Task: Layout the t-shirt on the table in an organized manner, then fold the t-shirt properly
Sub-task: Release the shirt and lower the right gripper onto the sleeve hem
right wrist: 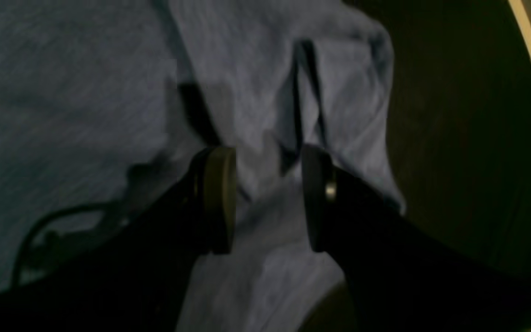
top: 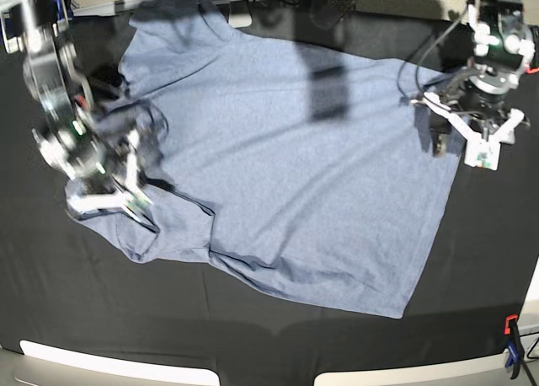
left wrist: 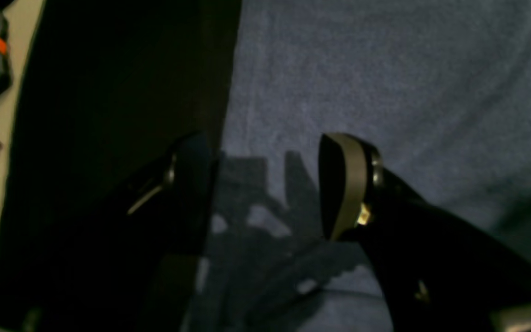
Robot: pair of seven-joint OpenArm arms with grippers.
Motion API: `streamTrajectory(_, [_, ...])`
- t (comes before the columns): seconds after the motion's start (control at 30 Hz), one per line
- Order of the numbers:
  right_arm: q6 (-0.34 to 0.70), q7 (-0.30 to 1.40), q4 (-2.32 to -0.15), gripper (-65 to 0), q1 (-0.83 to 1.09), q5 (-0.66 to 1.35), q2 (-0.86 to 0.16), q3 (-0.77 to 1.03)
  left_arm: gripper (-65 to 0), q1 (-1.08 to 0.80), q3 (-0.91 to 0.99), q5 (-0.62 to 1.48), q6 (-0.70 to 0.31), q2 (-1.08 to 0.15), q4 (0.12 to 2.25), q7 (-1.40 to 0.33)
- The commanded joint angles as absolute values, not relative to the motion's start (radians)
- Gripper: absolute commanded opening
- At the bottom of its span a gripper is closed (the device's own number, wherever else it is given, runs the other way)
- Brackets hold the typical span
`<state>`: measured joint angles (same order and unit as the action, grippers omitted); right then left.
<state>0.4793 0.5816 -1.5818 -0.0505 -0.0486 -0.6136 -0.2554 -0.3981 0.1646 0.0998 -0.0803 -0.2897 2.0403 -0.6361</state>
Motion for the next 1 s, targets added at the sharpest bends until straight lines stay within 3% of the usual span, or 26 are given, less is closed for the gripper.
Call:
streamTrajectory(0.0, [0.488,0.568,-1.568,-42.0,-0.099,-0.053,-0.631,-0.273,-30.5,-0.393,0.17,0.086,-0.076,-0.285,2.059,-0.612])
streamTrajectory(0.27, [0.503,0.571,-1.378,-42.8,-0.283,-0.053,-0.629,-0.463,-30.5,-0.393,0.17,0.054,-0.076,-0.226,2.059,-0.613])
streamTrajectory(0.4, [0.57,0.6,-1.341,-45.8,-0.314,-0.047,-0.629,-0.513,-30.5,-0.394,0.17,0.053,-0.076,-0.228,2.059,-0.612])
streamTrajectory(0.53, [0.622,0.699,-1.34,-45.8,-0.315,0.035,-0.63,-0.524,-30.5,-0.393,0.17,0.053,-0.076,-0.228,2.059,-0.612])
streamTrajectory(0.8, [0.62,0.748,-1.358,-45.8,-0.319,0.068,-0.654,-0.524,-30.5,-0.393,0.17,0.053,-0.076,-0.228,2.059,-0.612])
streamTrajectory(0.97, [0.621,0.798,-1.399,-45.8,-0.32,0.202,-0.685,-0.524,-30.5,-0.393,0.17,0.053,-0.076,-0.228,2.059,-0.612])
